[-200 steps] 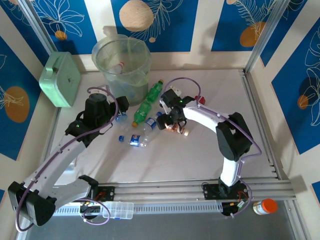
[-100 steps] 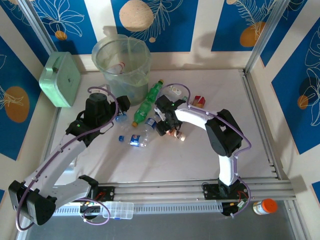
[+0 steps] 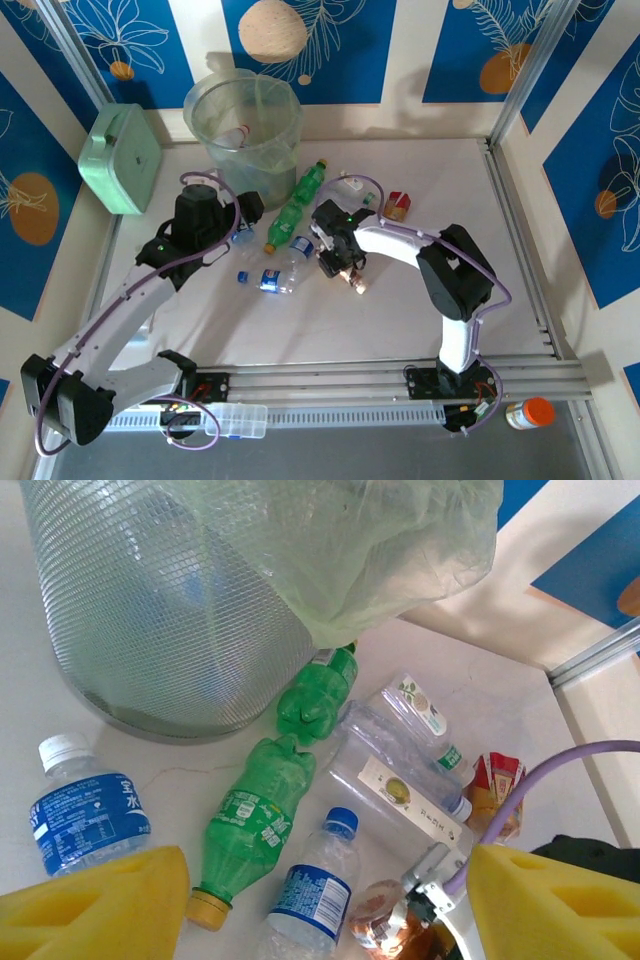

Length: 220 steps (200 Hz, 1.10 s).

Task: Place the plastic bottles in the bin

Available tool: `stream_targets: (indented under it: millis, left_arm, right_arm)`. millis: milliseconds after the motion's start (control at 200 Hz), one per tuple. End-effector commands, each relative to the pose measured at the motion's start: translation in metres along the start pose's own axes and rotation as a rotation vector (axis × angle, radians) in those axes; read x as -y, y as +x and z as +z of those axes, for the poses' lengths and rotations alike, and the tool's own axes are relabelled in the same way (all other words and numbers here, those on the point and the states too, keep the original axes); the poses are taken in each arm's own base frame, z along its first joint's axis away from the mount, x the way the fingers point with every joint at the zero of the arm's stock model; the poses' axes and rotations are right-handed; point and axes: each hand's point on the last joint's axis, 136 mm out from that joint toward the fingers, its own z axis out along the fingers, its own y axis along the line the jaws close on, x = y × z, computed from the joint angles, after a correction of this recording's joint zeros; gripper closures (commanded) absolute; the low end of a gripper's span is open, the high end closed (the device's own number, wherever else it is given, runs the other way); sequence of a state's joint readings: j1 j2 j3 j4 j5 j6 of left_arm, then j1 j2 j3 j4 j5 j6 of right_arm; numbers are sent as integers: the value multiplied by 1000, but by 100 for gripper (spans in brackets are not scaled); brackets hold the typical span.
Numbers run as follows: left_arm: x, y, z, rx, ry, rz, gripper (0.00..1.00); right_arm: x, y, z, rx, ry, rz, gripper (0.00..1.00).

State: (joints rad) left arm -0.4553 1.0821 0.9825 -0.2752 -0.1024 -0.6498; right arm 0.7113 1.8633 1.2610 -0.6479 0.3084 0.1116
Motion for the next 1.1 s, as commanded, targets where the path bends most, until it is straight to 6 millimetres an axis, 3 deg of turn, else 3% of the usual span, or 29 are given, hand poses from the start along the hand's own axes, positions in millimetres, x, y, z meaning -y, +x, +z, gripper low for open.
stream_targets:
  millis: [0, 80, 185, 290, 465, 615, 930, 1095]
  left_arm:
    - [6, 1, 3, -6, 43, 2, 26]
    - [15, 3, 5, -20, 99, 22, 24]
    - [48, 11, 5, -63, 294, 77, 22]
    - [70, 21, 4, -107, 430, 104, 19]
    - [112, 34, -9, -161, 689, 125, 9]
    - [148, 45, -29, -210, 891, 135, 7]
    - [202, 75, -58, -307, 1108, 214, 9]
    - [217, 93, -58, -342, 1107, 268, 10]
  right_arm:
    - [-7, -10, -33, 115, -44, 21, 49]
    - [-8, -16, -55, 197, -67, 41, 50]
    - [-9, -22, -86, 292, -113, 75, 51]
    - [-21, -25, -119, 393, -231, 84, 51]
    - [-34, -21, -172, 560, -399, 92, 51]
    - [-35, -13, -206, 665, -514, 115, 51]
    - [-42, 2, -241, 737, -641, 109, 51]
    - [-48, 9, -249, 748, -680, 102, 51]
